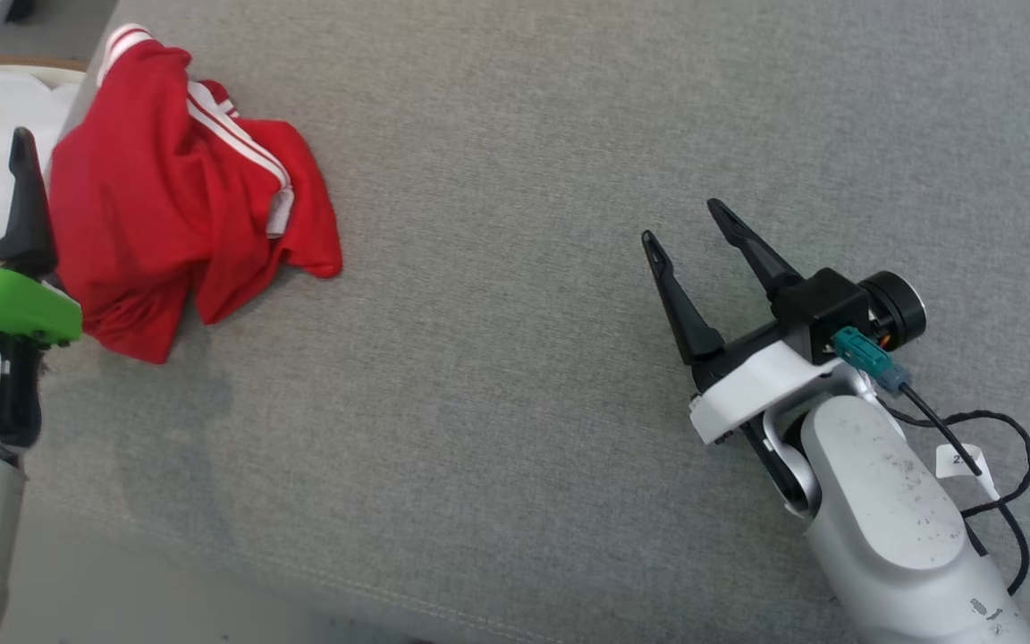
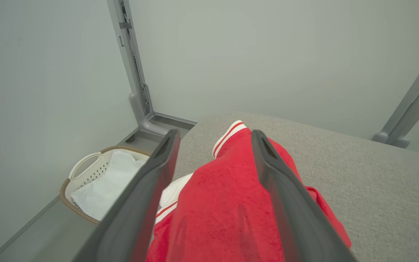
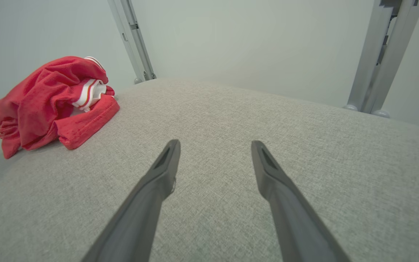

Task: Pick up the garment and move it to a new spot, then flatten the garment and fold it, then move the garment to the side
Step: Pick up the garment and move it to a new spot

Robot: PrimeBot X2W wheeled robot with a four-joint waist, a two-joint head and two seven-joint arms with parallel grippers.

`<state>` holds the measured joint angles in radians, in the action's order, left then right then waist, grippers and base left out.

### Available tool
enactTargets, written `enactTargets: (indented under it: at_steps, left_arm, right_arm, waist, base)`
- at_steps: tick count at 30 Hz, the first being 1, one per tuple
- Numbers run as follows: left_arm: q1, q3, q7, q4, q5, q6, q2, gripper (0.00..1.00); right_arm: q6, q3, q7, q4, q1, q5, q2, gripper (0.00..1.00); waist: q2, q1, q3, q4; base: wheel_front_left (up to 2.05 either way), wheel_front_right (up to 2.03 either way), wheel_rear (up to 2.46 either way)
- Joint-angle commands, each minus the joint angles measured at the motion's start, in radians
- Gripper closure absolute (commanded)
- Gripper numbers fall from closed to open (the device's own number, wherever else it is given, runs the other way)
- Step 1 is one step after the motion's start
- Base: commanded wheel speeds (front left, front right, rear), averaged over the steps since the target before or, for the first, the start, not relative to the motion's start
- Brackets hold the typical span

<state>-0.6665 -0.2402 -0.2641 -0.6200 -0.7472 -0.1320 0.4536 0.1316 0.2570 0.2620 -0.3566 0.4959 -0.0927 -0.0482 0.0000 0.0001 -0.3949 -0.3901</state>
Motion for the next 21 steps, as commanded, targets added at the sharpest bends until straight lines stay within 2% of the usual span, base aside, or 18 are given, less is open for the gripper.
enactTargets:
  at_steps: [1, 7, 11, 14, 15, 16, 17, 21]
  left_arm:
    - [-0.048, -0.030, 0.000, -0.029, -0.036, 0.003, 0.027, 0.00]
    - [-0.161, -0.187, 0.052, -0.160, -0.189, 0.003, 0.120, 0.00]
    - [-0.186, -0.256, 0.103, -0.250, -0.272, 0.003, 0.146, 0.00]
    - [-0.183, -0.294, 0.140, -0.295, -0.328, 0.003, 0.140, 0.00]
    - [-0.181, -0.307, 0.143, -0.302, -0.337, 0.003, 0.141, 0.09]
    - [-0.177, -0.319, 0.144, -0.307, -0.353, 0.003, 0.141, 0.64]
    - [-0.175, -0.328, 0.140, -0.310, -0.363, 0.003, 0.142, 1.00]
    - [-0.185, -0.372, 0.084, -0.299, -0.379, 0.003, 0.163, 1.00]
  right_arm:
    - [-0.002, 0.011, 0.004, 0.018, 0.018, -0.003, -0.005, 0.00]
    - [-0.002, 0.084, 0.004, 0.085, 0.035, -0.021, -0.004, 0.00]
    - [-0.002, 0.107, 0.004, 0.113, 0.022, -0.034, -0.004, 0.00]
    - [-0.002, 0.109, 0.004, 0.125, 0.011, -0.039, -0.004, 0.00]
    - [-0.002, 0.106, 0.004, 0.127, 0.009, -0.039, -0.004, 0.00]
    - [-0.002, 0.103, 0.004, 0.128, 0.005, -0.039, -0.004, 0.00]
    - [-0.002, 0.099, 0.004, 0.127, 0.003, -0.039, -0.004, 0.00]
    - [-0.002, 0.089, 0.004, 0.116, -0.011, -0.046, -0.004, 0.00]
  waist:
    - [0.0000, -0.0001, -0.097, 0.095]
    - [0.0000, -0.0001, -0.144, 0.181]
    - [0.0000, -0.0001, -0.155, 0.225]
    - [0.0000, -0.0001, -0.156, 0.244]
    - [0.0000, -0.0001, -0.155, 0.247]
    - [0.0000, -0.0001, -0.151, 0.250]
    - [0.0000, -0.0001, -0.147, 0.251]
    - [0.0000, -0.0001, -0.109, 0.255]
  base:
    - [0.00, 0.00, 0.00]
    - [0.00, 0.00, 0.00]
    - [0.00, 0.00, 0.00]
    - [0.00, 0.00, 0.00]
    - [0.00, 0.00, 0.00]
    - [0.00, 0.00, 0.00]
    - [0.00, 0.00, 0.00]
    - [0.00, 0.00, 0.00]
